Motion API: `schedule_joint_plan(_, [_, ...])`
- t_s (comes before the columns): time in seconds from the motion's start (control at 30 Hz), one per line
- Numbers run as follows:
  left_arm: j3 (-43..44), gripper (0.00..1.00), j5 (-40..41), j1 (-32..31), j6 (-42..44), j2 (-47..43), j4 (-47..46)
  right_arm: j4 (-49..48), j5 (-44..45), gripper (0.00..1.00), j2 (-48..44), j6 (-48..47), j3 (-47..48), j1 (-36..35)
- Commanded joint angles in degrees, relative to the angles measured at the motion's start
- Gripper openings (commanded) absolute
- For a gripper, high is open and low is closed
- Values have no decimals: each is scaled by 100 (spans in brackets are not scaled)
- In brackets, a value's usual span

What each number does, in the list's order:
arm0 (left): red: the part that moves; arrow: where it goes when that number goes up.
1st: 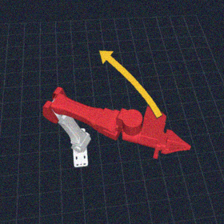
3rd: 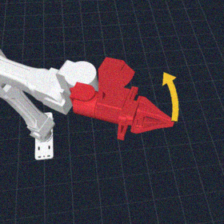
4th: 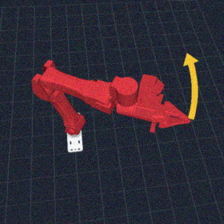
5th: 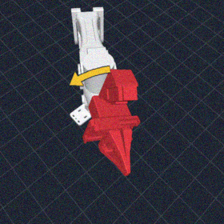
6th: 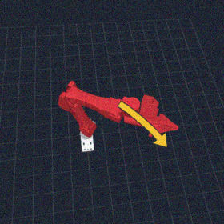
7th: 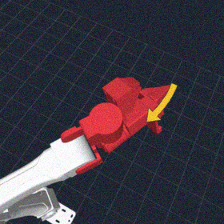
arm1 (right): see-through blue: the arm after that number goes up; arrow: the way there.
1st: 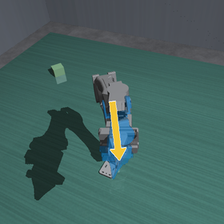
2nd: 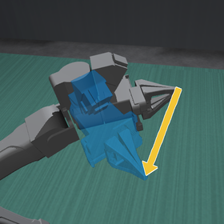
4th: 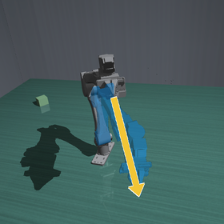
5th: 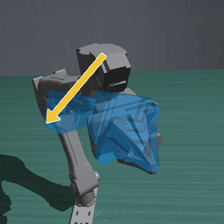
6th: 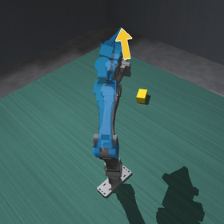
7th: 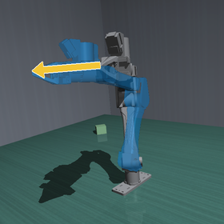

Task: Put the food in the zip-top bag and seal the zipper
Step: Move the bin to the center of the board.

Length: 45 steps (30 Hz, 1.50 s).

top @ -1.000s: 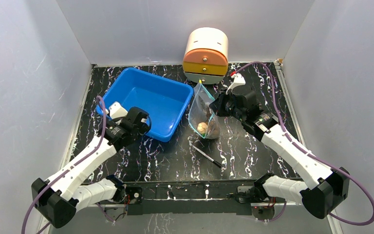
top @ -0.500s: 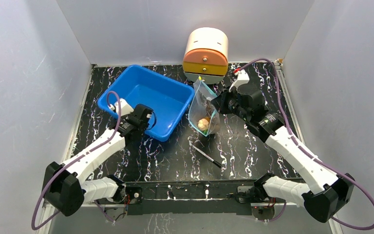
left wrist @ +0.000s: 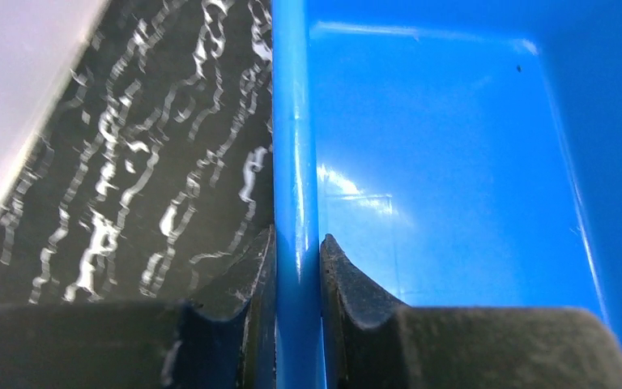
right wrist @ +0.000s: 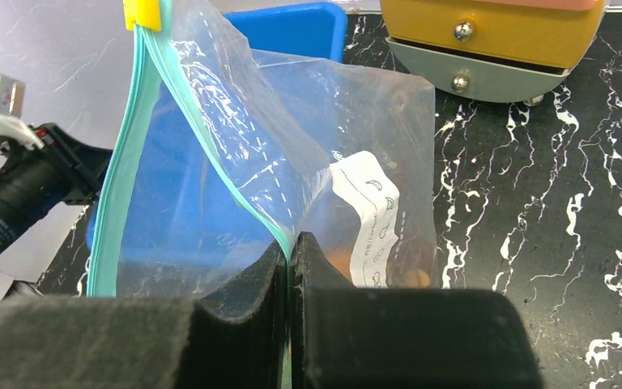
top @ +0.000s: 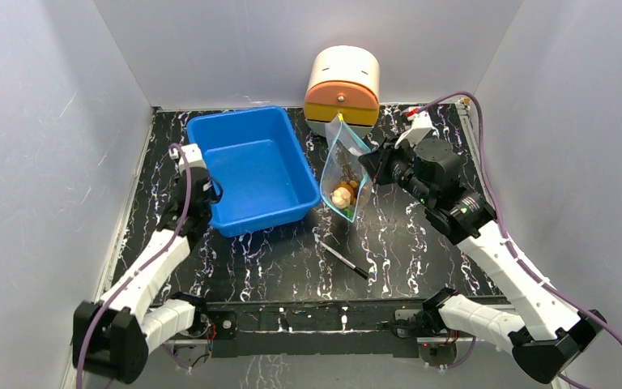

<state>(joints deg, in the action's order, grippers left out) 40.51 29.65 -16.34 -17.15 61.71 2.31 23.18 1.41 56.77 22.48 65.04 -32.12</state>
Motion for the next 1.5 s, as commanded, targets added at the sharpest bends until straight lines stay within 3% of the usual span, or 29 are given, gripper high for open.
schedule_joint_plan(0.0, [-876,0,-1093,284,2732,-1092,-1925,-138,137,0,-198,-169,87,35])
schedule_joint_plan(0.1, [-1095,0,-1052,377,3152,-1271,-2186,-132,121,0,-218,-190,54,40])
schedule_joint_plan(0.3, [-1009,0,-702,594,3146,-1011,-2110,-116,120,0,-254,-199,49,34])
schedule_joint_plan(0.5, [-465,0,-276,1341,2645,-81,-1583,-102,23,0,-286,-138,14,37])
schedule_joint_plan(0.8, [-13,0,202,2256,2708,995,-2077,-7,-4,0,-258,-142,115,40])
schedule_joint_plan(1.03, [-78,0,537,2469,2475,1124,-2088,78,35,0,-187,-204,123,39])
schedule_joint_plan(1.27, [206,41,246,2469,1608,797,-967,105,-149,0,-77,104,69,37])
schedule_joint_plan(1.33, [356,47,63,2469,1400,585,-658,97,-324,0,-106,125,79,39])
schedule_joint_plan(1.47, [690,49,-596,2475,978,158,-48,80,-533,0,-166,105,31,36])
